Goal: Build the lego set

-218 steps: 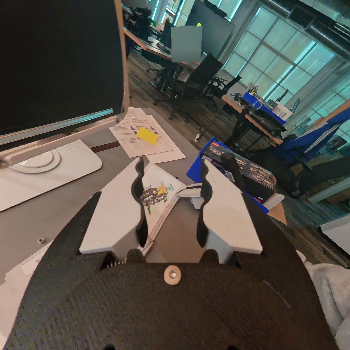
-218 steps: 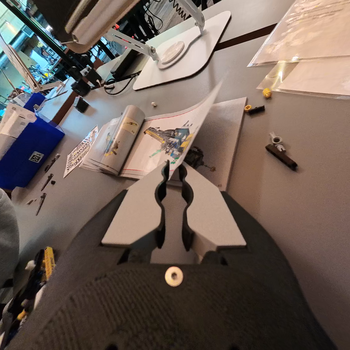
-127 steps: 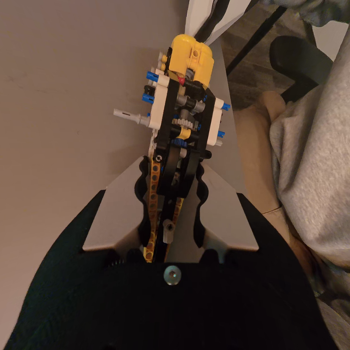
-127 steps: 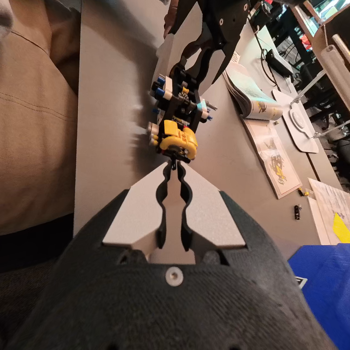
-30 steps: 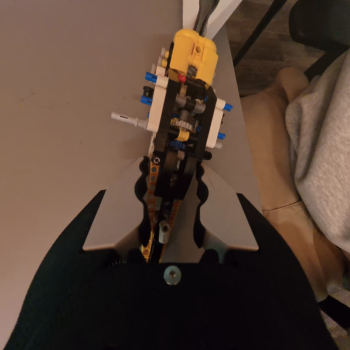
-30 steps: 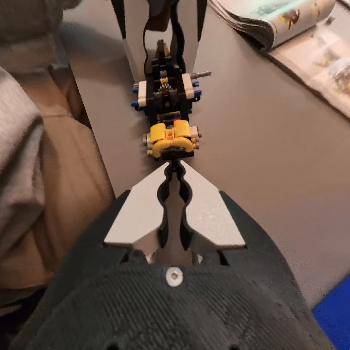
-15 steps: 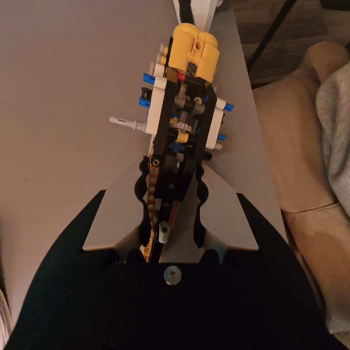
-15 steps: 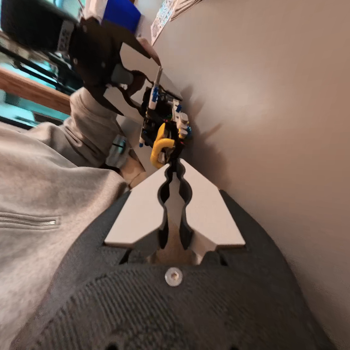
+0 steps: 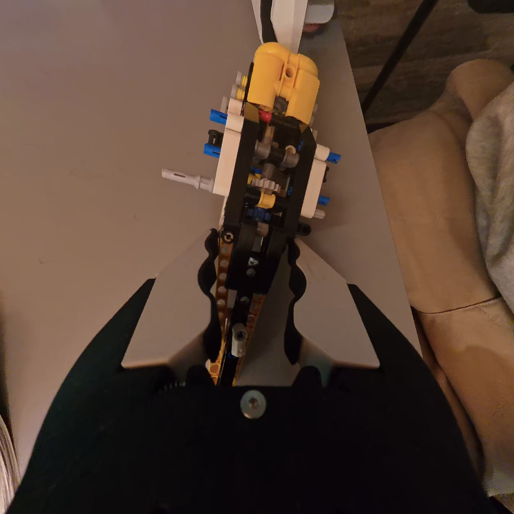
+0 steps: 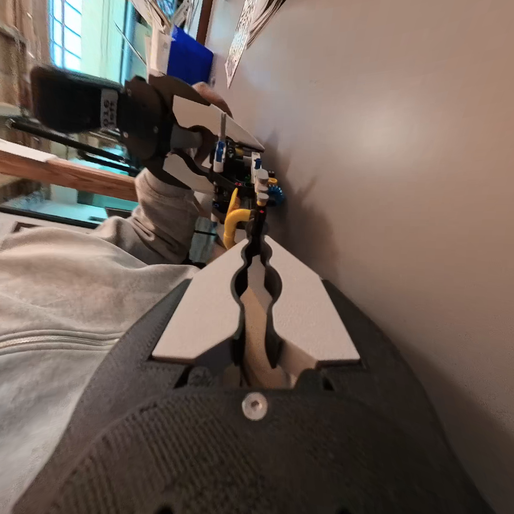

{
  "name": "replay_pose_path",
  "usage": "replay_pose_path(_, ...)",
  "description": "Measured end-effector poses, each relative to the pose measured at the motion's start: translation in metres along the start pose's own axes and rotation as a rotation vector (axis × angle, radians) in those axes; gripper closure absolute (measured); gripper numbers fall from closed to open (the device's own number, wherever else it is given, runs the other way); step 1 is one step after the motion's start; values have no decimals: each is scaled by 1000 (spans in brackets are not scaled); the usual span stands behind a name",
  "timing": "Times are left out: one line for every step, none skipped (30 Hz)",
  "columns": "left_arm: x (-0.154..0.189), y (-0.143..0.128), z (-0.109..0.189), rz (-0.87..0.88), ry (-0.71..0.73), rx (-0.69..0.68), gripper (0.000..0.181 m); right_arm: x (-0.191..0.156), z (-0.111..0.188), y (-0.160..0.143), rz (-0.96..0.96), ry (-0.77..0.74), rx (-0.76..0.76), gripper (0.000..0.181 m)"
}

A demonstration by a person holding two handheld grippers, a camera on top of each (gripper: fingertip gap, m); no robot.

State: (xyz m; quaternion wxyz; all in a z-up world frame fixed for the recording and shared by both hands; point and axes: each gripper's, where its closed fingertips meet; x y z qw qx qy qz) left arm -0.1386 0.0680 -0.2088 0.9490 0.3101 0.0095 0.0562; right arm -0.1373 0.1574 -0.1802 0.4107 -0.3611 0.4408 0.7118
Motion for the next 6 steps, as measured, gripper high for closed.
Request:
replay_pose_path(0, 0, 0, 3, -2, 2, 132, 0, 0, 0, 32, -20, -9, 178)
replay_pose_path(0, 0, 0, 9, -6, 2, 132, 0, 0, 1, 57, -35, -15, 178)
replay_pose_path(1, 0, 0, 17, -10, 1, 132, 1, 1, 2, 80, -49, -17, 174)
replay_pose_path(0, -1, 0, 27, -15, 0, 132, 3, 2, 3, 103, -72, -18, 164)
replay_pose_path(0, -1, 1, 37, -17, 1, 132, 5, 4, 5, 126, -87, -15, 159)
replay_pose_path(-1, -2, 1, 46, -16, 0, 133, 7, 6, 7, 145, -104, -4, 153)
Point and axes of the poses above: each gripper's, where its closed fingertips meet, z back along the fingers, y out of its top, x = y × z across the jaws, and after that the axes turned 4 degrees about -x, right-handed
